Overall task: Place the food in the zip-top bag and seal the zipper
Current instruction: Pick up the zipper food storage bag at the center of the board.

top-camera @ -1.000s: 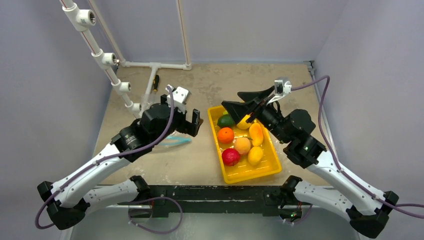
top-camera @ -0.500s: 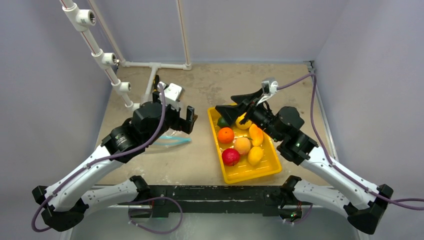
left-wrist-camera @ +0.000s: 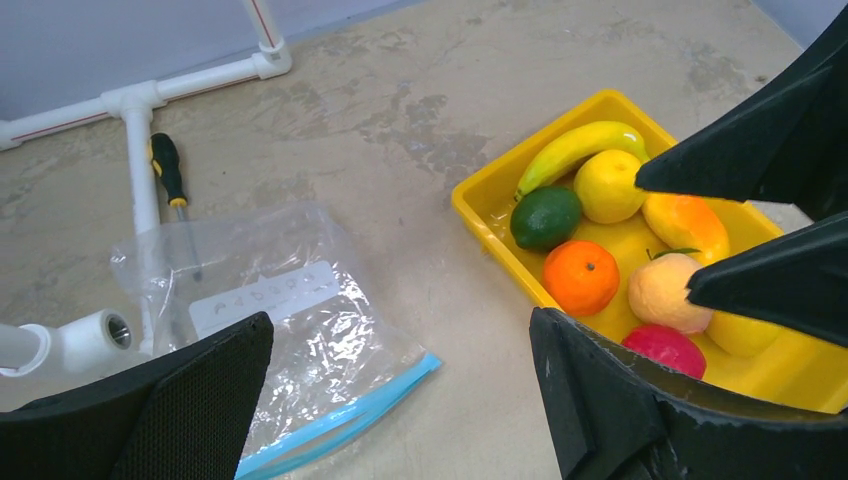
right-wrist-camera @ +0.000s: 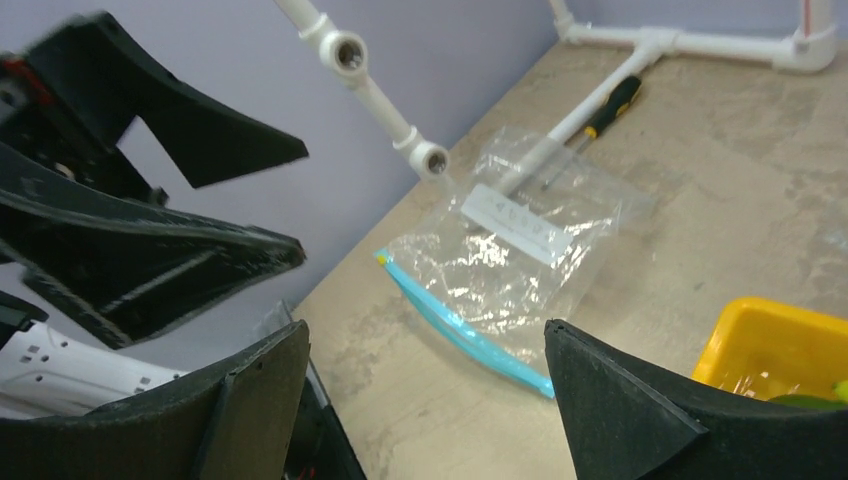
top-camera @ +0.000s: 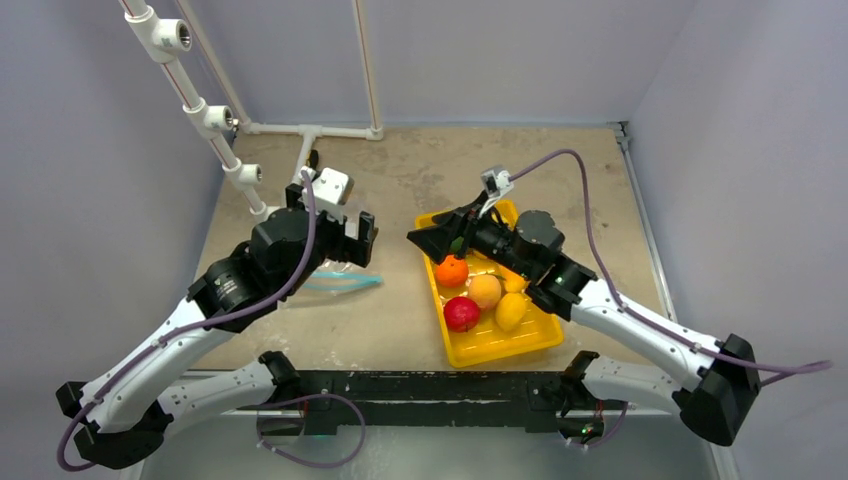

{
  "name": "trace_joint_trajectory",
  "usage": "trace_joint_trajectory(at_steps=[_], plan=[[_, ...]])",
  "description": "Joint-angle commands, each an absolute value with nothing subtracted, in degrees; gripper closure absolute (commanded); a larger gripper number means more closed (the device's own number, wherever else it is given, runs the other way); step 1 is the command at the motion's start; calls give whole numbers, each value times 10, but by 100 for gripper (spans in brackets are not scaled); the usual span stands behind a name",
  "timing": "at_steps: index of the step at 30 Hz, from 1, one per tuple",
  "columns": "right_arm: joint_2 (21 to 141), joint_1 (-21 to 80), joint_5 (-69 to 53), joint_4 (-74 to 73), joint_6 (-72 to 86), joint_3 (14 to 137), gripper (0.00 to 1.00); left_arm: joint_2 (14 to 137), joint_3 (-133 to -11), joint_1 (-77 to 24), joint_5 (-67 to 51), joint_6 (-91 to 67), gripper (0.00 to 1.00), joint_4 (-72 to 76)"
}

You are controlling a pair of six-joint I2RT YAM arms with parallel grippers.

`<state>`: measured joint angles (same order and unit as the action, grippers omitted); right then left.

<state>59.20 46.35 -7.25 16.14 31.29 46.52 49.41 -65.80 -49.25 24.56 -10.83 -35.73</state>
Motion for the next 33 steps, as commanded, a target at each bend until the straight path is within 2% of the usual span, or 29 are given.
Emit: trace_joint_trajectory(at_steps=[1, 7, 17, 25, 33], plan=[[636, 467, -117, 212, 342, 460, 11, 483, -680, -492, 280, -97, 2, -365], [710, 479, -128, 218, 359, 470, 14, 482, -678, -491, 283, -103, 2, -372], [802, 498, -51, 134, 350, 502, 19, 474, -657, -492, 282, -110, 2, -375], [881, 534, -104, 168, 370, 536, 19, 473, -648, -491, 339, -124, 4, -390], [961, 557, -165, 226, 415, 583, 15, 458, -635, -491, 335, -128, 4, -386]])
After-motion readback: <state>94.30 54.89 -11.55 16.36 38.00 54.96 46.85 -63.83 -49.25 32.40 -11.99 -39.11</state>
